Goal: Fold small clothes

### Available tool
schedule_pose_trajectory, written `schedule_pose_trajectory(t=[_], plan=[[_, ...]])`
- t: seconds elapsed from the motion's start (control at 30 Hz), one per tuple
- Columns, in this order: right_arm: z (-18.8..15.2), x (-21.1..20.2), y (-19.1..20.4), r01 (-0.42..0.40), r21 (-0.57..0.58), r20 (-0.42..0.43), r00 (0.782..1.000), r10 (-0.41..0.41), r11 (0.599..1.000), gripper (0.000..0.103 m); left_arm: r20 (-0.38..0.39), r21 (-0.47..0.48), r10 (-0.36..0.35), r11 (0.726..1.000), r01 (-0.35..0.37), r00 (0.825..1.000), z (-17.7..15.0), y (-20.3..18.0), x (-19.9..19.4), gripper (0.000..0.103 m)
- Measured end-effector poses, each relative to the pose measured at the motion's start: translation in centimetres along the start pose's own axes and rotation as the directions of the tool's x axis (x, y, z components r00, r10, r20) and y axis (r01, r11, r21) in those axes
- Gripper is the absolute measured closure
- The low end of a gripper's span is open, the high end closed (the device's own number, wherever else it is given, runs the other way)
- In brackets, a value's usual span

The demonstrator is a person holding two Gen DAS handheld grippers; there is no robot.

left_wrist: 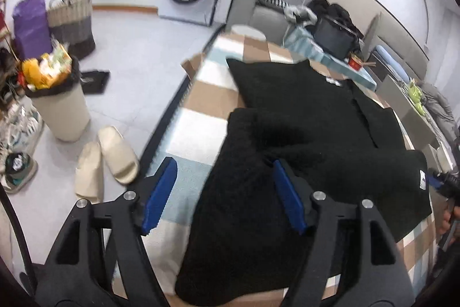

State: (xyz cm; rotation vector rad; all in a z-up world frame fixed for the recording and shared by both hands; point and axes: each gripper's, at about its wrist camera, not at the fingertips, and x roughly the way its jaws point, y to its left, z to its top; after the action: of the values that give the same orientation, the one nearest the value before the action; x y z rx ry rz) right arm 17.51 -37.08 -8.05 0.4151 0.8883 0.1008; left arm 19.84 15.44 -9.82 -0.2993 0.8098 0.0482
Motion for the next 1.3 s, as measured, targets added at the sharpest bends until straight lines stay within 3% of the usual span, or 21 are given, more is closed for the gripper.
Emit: schedule_pose_trajectory(t=[0.07,0.13,0.2,0.3,0.43,0.63,0.77,1.0,1.07,1.3], plan=[[-0.3,1.7,0.2,-0.052,-0.007,-0.059,0.997,0.051,0.999,0.041,-0.033,-0.009,-0.007,1.000,0.007,0.999,0.2,-0.3,1.6,0.039],[-0.5,2.8,1.2,-0.055,-0.045,-0.080,0.996,0.051,0.997,0.041,-0.050,0.005,-0.026,1.000,0.027,0.998,0.5,-0.7,2.8,0.052],[-0.6,3.5,2.2,-0.034,-0.086,-0.076,0.997,0.027,0.996,0.041,-0.077,0.018,-0.057,0.998,0.059,0.995,0.8,-1.6,4.0,0.077],[-0.7,4.3,3.6,-0.047,-0.145,-0.072,0.997,0.037,0.988,0.060,-0.109,0.058,-0.055,0.996,0.062,0.993,1.0,-3.4,5.5,0.094],[-1.4,4.8,5.2,-0.008,-0.230,-0.079,0.997,-0.010,0.973,0.071,-0.099,0.147,-0.005,0.989,0.019,0.995,0.4,-5.7,6.1,0.097],[-3.3,3.4,5.5,-0.029,-0.237,-0.117,0.993,0.001,0.971,0.072,-0.114,0.189,-0.012,0.981,0.034,0.993,-1.2,-5.6,4.6,0.097],[-6.2,0.7,5.1,-0.039,-0.220,-0.137,0.991,0.009,0.975,0.072,-0.121,0.215,-0.001,0.976,0.027,0.993,-4.1,-4.5,1.3,0.097],[-11.5,-4.3,3.9,-0.031,-0.180,-0.158,0.987,0.002,0.983,0.066,-0.127,0.186,-0.008,0.982,0.032,0.992,-8.0,-2.2,-3.6,0.097],[-12.0,-5.5,3.5,-0.013,-0.160,-0.144,0.990,-0.011,0.987,0.058,-0.111,0.151,-0.018,0.988,0.035,0.994,-8.2,-1.3,-4.5,0.096],[-13.2,-9.5,2.0,-0.039,-0.115,-0.125,0.992,0.024,0.993,0.058,-0.107,0.059,-0.059,0.996,0.066,0.993,-9.0,1.3,-7.1,0.096]])
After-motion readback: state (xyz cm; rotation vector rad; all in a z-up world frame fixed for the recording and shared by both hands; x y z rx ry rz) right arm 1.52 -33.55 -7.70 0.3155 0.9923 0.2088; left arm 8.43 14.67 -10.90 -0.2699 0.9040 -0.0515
